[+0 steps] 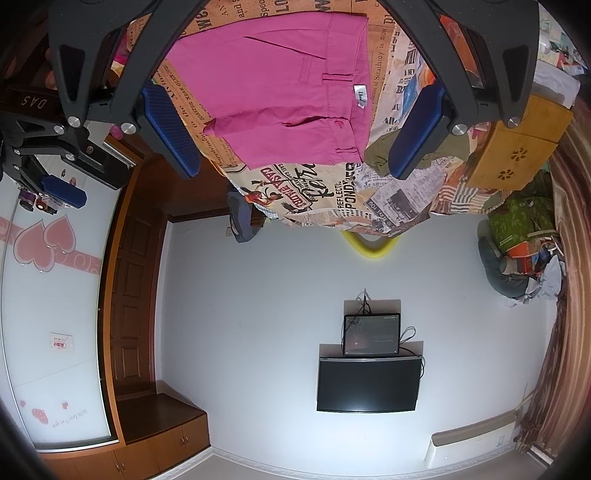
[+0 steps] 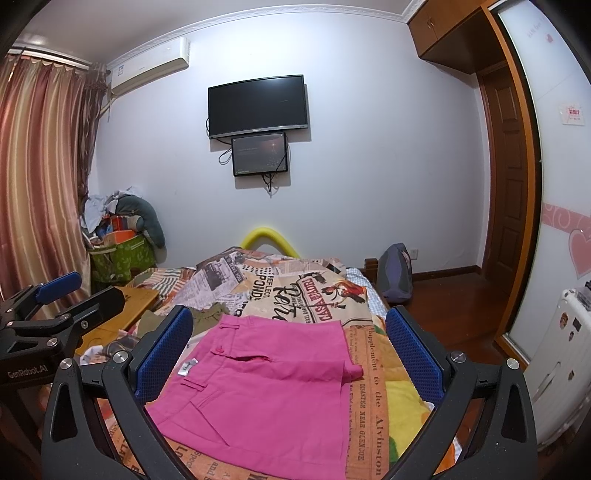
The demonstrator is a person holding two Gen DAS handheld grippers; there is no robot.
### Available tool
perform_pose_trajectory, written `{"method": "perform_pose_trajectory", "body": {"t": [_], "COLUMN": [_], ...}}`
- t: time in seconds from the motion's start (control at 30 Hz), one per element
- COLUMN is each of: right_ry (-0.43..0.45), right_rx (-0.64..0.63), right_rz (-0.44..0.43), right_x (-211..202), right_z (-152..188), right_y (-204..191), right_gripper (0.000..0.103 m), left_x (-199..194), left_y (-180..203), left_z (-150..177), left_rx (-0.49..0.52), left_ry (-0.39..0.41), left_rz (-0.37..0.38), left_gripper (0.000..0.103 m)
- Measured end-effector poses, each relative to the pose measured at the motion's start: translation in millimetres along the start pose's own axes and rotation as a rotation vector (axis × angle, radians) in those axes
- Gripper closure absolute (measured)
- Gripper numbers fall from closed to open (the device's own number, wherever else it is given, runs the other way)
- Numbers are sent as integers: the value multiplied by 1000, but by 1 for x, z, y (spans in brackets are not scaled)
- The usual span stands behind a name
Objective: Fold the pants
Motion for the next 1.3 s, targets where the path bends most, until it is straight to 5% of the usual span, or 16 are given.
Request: {"method": "perform_pose_trajectory", "body": {"t": [1.3], "right_ry": [-18], "right_rx": [5], "right_rz": [3], "right_x": [6], "right_z": [7], "right_y": [-1], "right_gripper": [0], "left_x": [8], "left_y": [-2], "left_z": [4], "left_rx": [-1], "left_ry": [-18], "left_rz": [4], "left_gripper": [0]}}
Point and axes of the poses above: each gripper's, at about its wrist camera, not at the fingertips, and x roughly the way its jaws point, y to its right, z to its underside, the point moved 4 cm from there along x, roughly the way its jaws point, and after that the axes turned 10 degrees about y, right-handed, at the moved point
